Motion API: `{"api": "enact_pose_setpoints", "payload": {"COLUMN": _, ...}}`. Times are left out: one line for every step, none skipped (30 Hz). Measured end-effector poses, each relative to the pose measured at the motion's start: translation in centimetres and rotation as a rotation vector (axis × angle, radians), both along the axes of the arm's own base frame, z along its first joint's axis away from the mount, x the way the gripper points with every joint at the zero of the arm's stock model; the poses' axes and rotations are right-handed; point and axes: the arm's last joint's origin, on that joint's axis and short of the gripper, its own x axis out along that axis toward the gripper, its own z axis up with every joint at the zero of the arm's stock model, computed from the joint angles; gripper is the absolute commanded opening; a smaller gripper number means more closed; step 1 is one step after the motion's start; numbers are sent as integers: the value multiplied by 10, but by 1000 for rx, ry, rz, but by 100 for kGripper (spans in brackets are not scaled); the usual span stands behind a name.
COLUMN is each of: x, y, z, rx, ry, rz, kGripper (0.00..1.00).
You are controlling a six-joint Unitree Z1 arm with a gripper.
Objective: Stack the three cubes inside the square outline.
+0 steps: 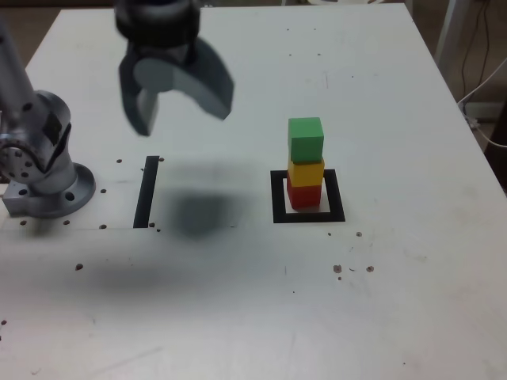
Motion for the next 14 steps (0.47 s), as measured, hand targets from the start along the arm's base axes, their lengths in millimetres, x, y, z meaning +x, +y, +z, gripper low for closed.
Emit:
{"api": "enact_pose_setpoints", "payload": {"x": -4, "y": 0, "z": -6, "rx": -8, "ry": 7, "rz": 1, "kGripper": 100}}
{"api": "enact_pose_setpoints", "payload": {"x": -6, "y": -1, "z": -12, "rx": -16, "ry": 10, "rz": 3, "kGripper": 100}}
{"api": "enact_pose_setpoints", "payload": {"x": -9, "y": -1, "z": -19, "rx": -23, "ry": 19, "rz": 4, "kGripper": 100}}
{"api": "enact_pose_setpoints", "payload": {"x": -14, "y": -1, "z": -26, "rx": -24, "ry": 45, "rz": 4, "kGripper": 99}}
{"api": "enact_pose_setpoints", "payload": {"x": -18, "y": -1, "z": -33, "rx": -28, "ry": 63, "rz": 6, "kGripper": 99}}
{"api": "enact_pose_setpoints", "payload": {"x": -22, "y": -1, "z": -40, "rx": -34, "ry": 69, "rz": 7, "kGripper": 99}}
{"api": "enact_pose_setpoints", "payload": {"x": -24, "y": -1, "z": -47, "rx": -38, "ry": 71, "rz": 7, "kGripper": 99}}
{"api": "enact_pose_setpoints", "payload": {"x": -28, "y": -1, "z": -53, "rx": -38, "ry": 78, "rz": 7, "kGripper": 99}}
{"api": "enact_pose_setpoints", "payload": {"x": -32, "y": -1, "z": -59, "rx": -36, "ry": 93, "rz": 7, "kGripper": 99}}
{"api": "enact_pose_setpoints", "payload": {"x": -36, "y": 0, "z": -63, "rx": -31, "ry": 103, "rz": 6, "kGripper": 99}}
{"api": "enact_pose_setpoints", "payload": {"x": -39, "y": 0, "z": -67, "rx": -24, "ry": 106, "rz": 4, "kGripper": 100}}
{"api": "enact_pose_setpoints", "payload": {"x": -39, "y": 1, "z": -68, "rx": -18, "ry": 105, "rz": 2, "kGripper": 100}}
{"api": "enact_pose_setpoints", "payload": {"x": -40, "y": 1, "z": -69, "rx": -13, "ry": 106, "rz": 1, "kGripper": 100}}
{"api": "enact_pose_setpoints", "payload": {"x": -41, "y": 1, "z": -71, "rx": -8, "ry": 109, "rz": 0, "kGripper": 100}}
